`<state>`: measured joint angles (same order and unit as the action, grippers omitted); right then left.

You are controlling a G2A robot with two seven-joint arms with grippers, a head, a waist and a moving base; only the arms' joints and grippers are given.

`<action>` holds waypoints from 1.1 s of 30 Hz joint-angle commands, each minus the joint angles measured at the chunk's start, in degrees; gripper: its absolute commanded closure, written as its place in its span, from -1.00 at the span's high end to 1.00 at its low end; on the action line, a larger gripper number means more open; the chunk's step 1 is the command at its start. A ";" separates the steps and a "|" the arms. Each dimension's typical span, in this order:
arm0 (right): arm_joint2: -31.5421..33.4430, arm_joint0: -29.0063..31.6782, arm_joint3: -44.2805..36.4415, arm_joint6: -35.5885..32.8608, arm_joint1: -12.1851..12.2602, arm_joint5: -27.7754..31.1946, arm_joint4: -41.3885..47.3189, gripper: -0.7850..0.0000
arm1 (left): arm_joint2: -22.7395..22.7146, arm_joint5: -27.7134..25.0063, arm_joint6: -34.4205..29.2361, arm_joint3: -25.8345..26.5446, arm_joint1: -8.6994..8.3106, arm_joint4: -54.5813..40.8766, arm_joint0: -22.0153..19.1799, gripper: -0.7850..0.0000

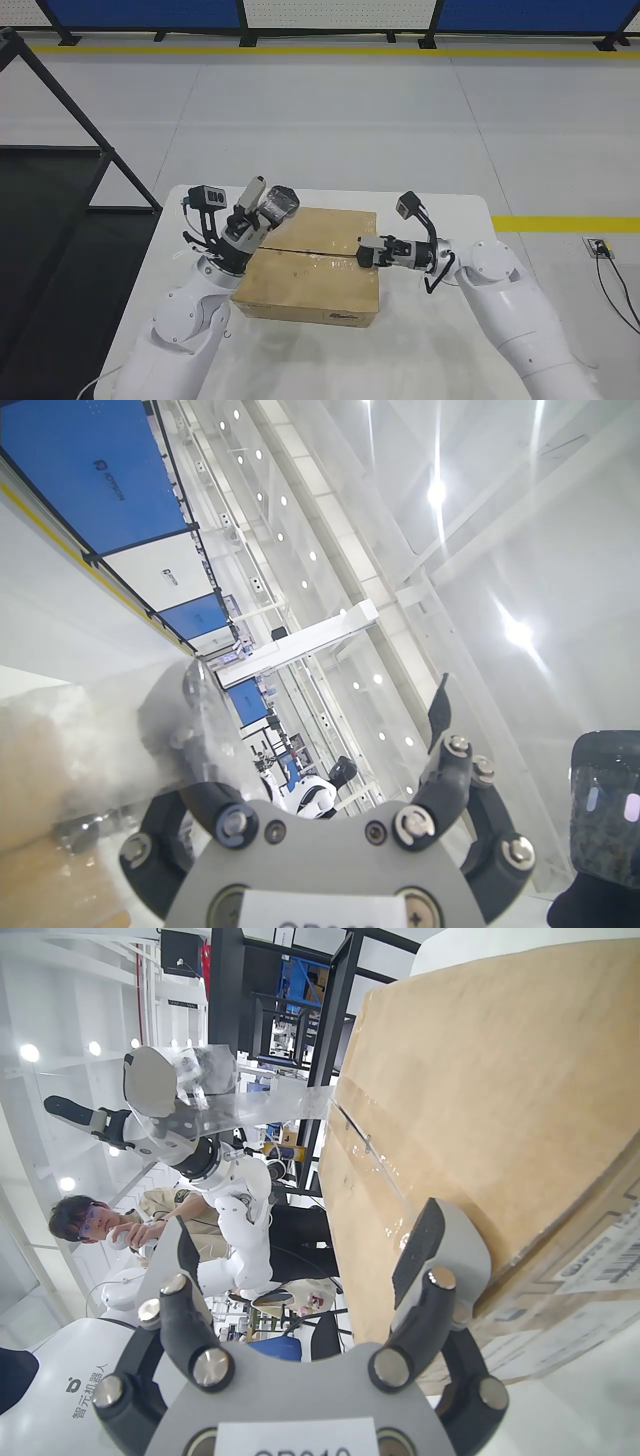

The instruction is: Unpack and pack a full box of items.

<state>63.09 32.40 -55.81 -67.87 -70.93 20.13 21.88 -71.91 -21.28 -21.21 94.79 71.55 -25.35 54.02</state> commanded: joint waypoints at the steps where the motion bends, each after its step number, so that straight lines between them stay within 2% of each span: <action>1: 0.34 0.28 -0.22 0.10 0.15 0.07 0.00 1.00 | 0.49 0.25 0.05 0.05 0.13 0.54 -0.29 1.00; 15: 1.74 1.99 -2.23 0.36 0.97 -0.28 -0.08 1.00 | 4.55 1.82 1.15 -0.12 1.27 4.92 -2.62 1.00; 33: 7.40 7.64 -6.53 1.88 3.06 1.55 0.97 1.00 | 9.33 2.10 3.59 -5.18 3.24 8.25 -6.67 1.00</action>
<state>69.92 39.60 -62.09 -66.11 -68.04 21.57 22.75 -62.80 -19.19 -17.71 89.85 74.69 -17.22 47.51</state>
